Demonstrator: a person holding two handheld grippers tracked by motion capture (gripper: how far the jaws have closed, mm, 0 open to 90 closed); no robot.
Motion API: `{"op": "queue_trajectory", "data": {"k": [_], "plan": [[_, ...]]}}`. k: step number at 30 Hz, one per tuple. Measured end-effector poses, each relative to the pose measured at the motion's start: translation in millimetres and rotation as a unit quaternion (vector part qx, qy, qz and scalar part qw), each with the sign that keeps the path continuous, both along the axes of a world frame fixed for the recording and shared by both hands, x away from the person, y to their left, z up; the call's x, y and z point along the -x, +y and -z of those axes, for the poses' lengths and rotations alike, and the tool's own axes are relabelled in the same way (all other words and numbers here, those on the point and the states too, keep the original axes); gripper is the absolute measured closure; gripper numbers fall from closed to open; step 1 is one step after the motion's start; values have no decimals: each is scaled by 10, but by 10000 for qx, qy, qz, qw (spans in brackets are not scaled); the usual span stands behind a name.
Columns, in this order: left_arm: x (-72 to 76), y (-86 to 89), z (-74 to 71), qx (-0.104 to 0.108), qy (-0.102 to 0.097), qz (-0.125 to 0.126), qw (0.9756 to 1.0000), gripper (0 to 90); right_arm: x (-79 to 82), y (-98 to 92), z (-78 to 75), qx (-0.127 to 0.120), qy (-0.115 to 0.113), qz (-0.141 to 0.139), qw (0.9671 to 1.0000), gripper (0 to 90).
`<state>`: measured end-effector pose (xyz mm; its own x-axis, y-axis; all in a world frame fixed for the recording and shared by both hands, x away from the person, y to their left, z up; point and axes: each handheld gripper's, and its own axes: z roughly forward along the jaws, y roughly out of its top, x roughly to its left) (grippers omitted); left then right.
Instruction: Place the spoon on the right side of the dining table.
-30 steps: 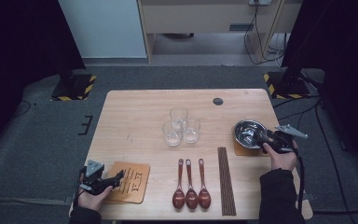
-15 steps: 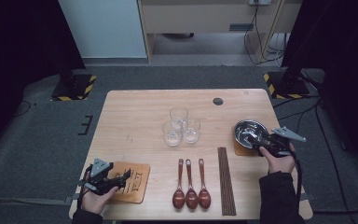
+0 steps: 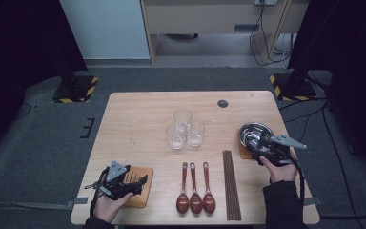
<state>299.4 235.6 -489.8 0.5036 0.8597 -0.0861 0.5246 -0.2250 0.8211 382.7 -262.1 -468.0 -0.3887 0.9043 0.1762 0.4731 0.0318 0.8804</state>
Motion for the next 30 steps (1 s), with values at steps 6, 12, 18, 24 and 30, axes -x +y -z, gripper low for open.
{"op": "queue_trajectory", "data": {"k": [6, 12, 18, 24, 30], "plan": [[24, -161, -40, -56, -52, 227, 9997, 196, 68, 40, 21, 5, -6, -122, 9999, 325], [10, -337, -47, -133, -61, 411, 9990, 197, 107, 90, 42, 107, 53, -177, 9998, 326], [-4, -502, -31, -243, -46, 608, 9978, 200, 177, 161, 60, 48, 76, -379, 9992, 328], [-13, -642, -28, -292, -14, 794, 9964, 207, 186, 244, 78, 87, 143, -570, 9982, 328], [-2, -793, -29, -311, -23, 985, 9946, 213, 196, 330, 83, 88, 152, -726, 9972, 330]]}}
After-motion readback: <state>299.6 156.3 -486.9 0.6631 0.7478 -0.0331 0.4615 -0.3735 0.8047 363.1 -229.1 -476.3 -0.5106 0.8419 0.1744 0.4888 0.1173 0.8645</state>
